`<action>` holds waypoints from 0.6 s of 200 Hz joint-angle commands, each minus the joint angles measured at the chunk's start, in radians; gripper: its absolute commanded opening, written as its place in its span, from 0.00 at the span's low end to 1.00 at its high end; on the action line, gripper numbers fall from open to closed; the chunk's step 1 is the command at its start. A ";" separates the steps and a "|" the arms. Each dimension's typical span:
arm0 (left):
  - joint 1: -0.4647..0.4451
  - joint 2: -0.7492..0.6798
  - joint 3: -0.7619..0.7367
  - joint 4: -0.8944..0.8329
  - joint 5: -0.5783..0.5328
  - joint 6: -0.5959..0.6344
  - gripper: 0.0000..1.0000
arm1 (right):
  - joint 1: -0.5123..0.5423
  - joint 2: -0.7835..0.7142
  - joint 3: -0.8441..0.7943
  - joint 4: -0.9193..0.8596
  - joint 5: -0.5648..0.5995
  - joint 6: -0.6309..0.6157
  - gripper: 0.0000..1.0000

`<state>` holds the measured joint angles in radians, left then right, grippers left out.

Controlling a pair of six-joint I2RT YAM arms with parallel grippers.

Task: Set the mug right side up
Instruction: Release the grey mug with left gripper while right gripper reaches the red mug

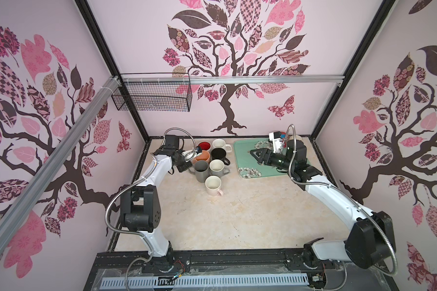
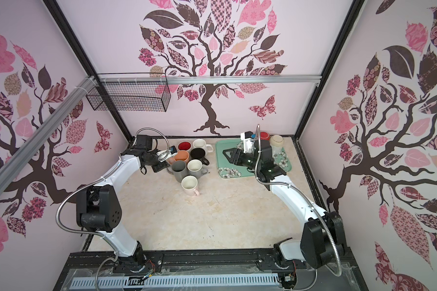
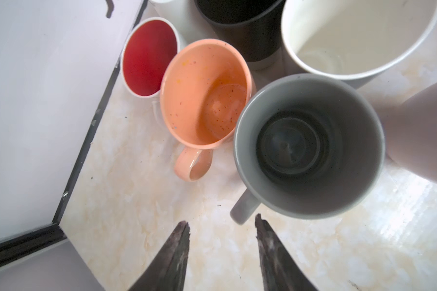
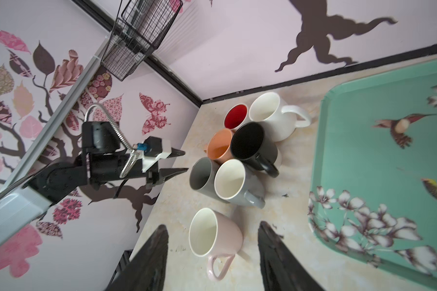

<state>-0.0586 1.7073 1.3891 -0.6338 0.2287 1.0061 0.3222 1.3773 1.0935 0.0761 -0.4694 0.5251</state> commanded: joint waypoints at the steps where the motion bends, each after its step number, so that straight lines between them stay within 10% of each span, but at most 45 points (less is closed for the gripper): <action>1: 0.009 -0.089 0.025 0.051 0.039 -0.067 0.51 | -0.011 0.051 0.111 -0.147 0.161 -0.142 0.60; 67: -0.035 -0.137 0.092 0.244 0.203 -0.436 0.63 | -0.131 0.305 0.405 -0.324 0.388 -0.277 0.64; 120: -0.211 0.010 0.189 0.316 0.193 -0.623 0.61 | -0.242 0.595 0.676 -0.353 0.348 -0.231 0.62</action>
<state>-0.1928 1.6283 1.4963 -0.3599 0.3985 0.5167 0.1287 1.8423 1.6291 -0.2283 -0.1246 0.2878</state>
